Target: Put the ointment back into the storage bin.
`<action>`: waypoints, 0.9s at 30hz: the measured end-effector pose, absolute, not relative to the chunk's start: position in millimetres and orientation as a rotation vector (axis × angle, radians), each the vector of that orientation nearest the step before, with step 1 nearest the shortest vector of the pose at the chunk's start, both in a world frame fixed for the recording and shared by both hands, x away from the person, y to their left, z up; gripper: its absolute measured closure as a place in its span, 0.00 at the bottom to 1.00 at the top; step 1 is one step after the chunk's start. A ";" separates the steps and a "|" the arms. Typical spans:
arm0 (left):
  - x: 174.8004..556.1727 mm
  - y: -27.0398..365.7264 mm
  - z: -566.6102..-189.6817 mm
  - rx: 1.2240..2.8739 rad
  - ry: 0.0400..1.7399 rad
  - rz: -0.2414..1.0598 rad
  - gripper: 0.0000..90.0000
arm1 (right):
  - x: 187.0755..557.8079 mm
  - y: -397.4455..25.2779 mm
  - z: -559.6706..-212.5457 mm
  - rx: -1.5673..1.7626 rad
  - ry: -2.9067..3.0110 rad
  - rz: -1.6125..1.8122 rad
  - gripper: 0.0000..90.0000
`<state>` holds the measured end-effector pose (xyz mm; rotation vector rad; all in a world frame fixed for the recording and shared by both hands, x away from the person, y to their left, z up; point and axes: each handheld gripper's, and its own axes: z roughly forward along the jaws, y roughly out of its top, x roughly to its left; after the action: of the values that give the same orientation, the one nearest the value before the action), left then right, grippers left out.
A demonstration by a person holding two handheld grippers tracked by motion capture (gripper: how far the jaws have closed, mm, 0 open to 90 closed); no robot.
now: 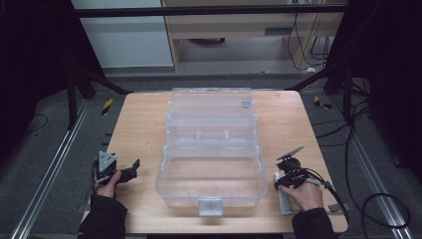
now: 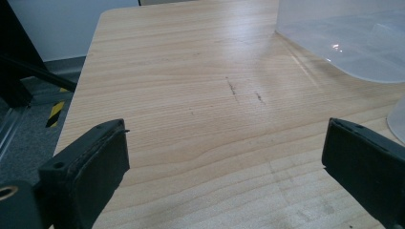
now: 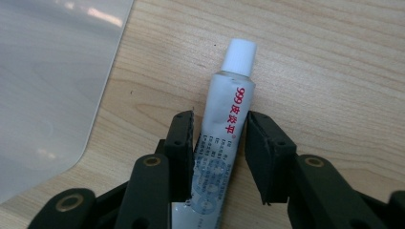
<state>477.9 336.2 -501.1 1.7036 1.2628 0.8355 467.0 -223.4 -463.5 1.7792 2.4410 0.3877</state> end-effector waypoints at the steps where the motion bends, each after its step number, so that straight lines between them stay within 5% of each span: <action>1: 477.9 336.2 -501.1 1.703 1.263 0.835 0.02 | 467.3 -223.3 -464.1 1.769 2.447 0.387 0.72; 27: 478.2 335.8 -501.1 1.706 1.268 0.837 0.02 | 465.9 -235.3 -444.0 1.705 2.490 0.403 0.78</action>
<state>478.2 335.8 -501.1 1.7059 1.2680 0.8372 465.9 -235.3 -444.0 1.7048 2.4903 0.4031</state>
